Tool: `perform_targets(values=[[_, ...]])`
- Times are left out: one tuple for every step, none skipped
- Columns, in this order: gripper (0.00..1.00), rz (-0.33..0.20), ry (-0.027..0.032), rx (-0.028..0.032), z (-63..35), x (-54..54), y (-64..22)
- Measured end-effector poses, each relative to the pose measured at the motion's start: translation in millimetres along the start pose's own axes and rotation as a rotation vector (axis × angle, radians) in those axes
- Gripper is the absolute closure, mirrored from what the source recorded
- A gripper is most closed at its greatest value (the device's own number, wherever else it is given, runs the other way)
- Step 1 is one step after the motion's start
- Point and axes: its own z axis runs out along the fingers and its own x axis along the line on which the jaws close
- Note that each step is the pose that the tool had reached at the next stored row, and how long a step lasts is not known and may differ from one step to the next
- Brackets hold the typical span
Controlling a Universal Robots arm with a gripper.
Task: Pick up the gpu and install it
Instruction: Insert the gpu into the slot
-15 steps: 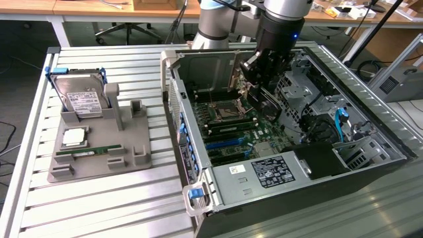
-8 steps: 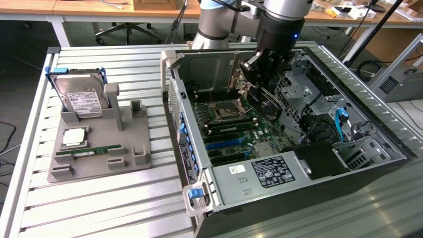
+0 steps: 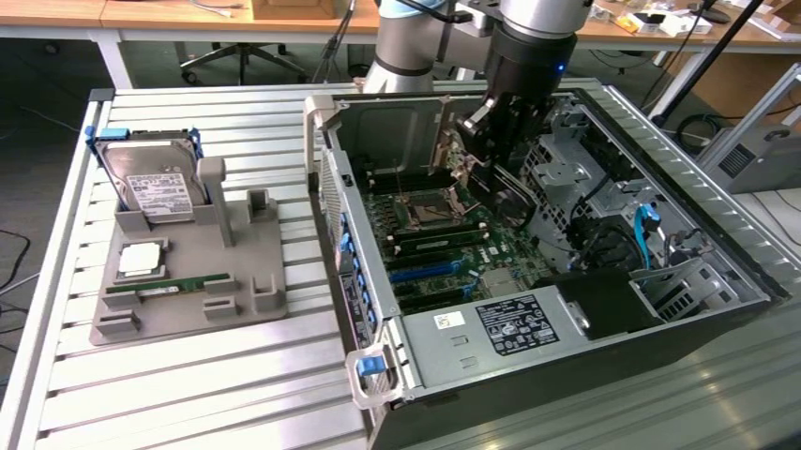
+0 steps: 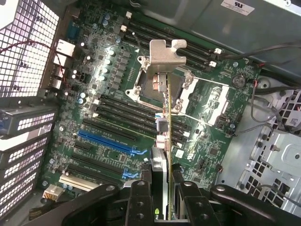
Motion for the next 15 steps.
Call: perform_targets(values=[[0.73,-0.004,-0.0002,-0.0001,0.0,0.0,0.0],[0.73,-0.007,-0.0004,-0.0002,0.0,0.0,0.0],[0.73,-0.011,-0.0006,-0.0003,0.0,0.0,0.0],[0.73,-0.014,-0.0009,-0.0005,0.0,0.0,0.0],[0.73,-0.019,-0.0011,-0.0006,0.0,0.0,0.0],[0.73,-0.024,-0.0014,-0.0008,0.0,0.0,0.0],[0.73,-0.029,-0.0017,-0.0009,0.0,0.0,0.0],[0.73,-0.032,-0.0019,-0.0010,0.1,0.0,0.0],[0.73,-0.036,-0.0021,-0.0011,0.1,0.0,0.0],[0.73,-0.039,-0.0023,-0.0013,0.1,0.0,0.0],[0.73,-0.043,-0.0025,-0.0013,0.1,0.0,0.0],[0.73,-0.046,-0.0027,-0.0015,0.1,0.0,0.0],[0.73,-0.049,-0.0029,-0.0016,0.1,0.0,0.0],[0.73,-0.053,-0.0031,-0.0017,0.1,0.0,0.0],[0.73,-0.056,-0.0034,-0.0018,0.1,0.0,0.0]])
